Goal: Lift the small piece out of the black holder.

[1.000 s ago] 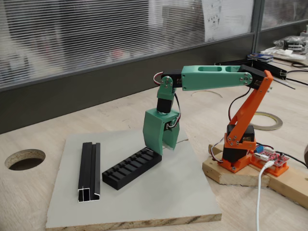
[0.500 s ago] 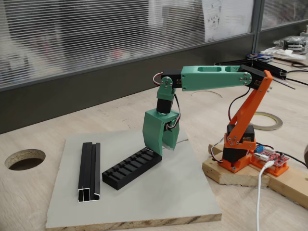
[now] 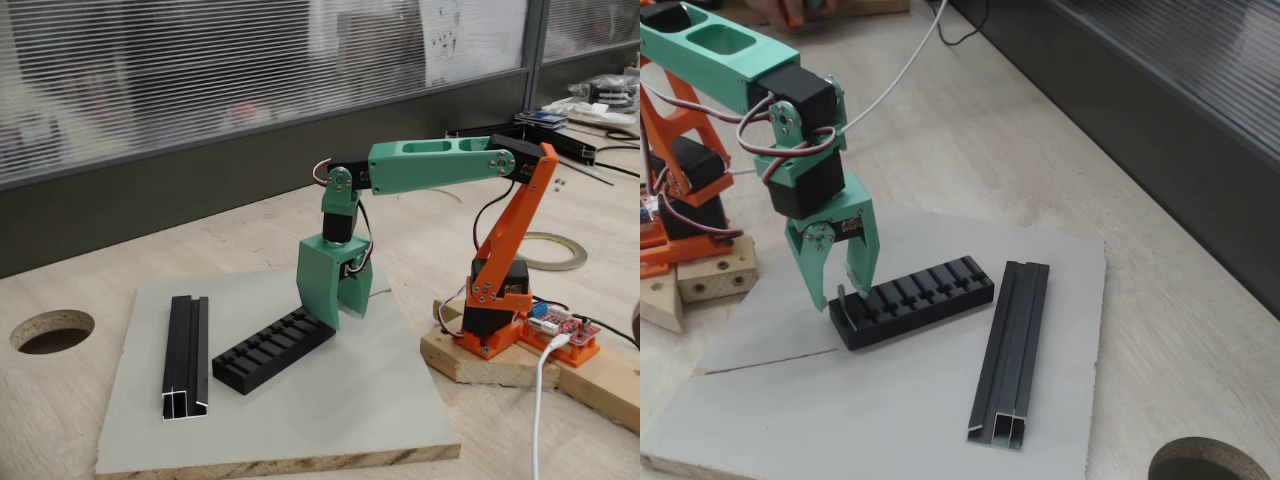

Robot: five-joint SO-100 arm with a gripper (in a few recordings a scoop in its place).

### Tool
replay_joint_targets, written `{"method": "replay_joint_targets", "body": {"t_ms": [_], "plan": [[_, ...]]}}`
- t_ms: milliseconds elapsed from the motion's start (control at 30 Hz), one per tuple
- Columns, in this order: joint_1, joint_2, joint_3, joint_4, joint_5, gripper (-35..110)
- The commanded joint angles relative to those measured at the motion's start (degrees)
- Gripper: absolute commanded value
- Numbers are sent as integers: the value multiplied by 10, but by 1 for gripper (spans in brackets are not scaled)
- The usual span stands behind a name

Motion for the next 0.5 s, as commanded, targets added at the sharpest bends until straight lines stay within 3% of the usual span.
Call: {"method": "replay_joint_targets", "body": {"t_ms": [0,467], "plan": [[-8,13,2,3,4,33],[-73,6,3,-1,3,33]]}}
